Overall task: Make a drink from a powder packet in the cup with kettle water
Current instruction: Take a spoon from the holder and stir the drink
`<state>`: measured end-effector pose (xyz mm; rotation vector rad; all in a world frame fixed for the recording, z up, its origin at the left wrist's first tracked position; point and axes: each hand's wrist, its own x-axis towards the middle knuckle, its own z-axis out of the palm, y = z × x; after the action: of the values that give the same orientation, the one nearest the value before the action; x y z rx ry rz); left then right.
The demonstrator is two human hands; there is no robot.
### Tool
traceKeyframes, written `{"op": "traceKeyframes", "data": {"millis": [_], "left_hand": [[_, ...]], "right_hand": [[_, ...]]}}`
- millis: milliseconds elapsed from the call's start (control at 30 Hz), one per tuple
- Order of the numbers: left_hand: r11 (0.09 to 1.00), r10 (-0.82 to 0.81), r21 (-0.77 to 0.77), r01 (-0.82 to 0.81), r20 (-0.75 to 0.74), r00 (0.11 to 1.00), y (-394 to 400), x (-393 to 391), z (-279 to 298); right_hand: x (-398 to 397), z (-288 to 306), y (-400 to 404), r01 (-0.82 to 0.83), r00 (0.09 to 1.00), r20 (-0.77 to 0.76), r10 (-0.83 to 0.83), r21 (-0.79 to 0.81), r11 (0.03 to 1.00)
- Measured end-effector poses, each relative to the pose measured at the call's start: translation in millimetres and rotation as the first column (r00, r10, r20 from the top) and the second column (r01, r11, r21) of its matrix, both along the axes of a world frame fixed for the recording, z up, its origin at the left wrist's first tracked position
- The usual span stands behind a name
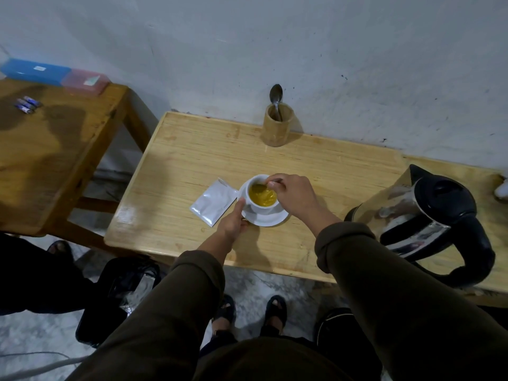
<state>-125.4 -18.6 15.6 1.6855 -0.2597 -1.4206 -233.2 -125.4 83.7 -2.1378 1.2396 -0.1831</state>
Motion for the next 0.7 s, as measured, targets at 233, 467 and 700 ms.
{"op": "traceKeyframes", "data": {"millis": [233, 467, 700], "left_hand": [[1.000, -0.012, -0.002, 0.012, 0.006, 1.000, -1.5, 0.2, -4.1], [1.000, 0.006, -0.008, -0.006, 0.012, 1.000, -2.5, 0.8, -6.8], [1.000, 0.008, -0.012, -0.008, -0.001, 1.000, -3.5, 0.6, -10.1]], "right_hand": [[1.5, -0.6, -2.4, -0.029, 0.998, -0.056, 0.030, 0.010, 1.000], [3.3, -3.1, -0.7, 0.016, 0.999, -0.032, -0.019, -0.083, 0.996], [6.3, -0.9, 0.1, -0.042, 0.998, -0.046, 0.043, 0.010, 0.999]]}}
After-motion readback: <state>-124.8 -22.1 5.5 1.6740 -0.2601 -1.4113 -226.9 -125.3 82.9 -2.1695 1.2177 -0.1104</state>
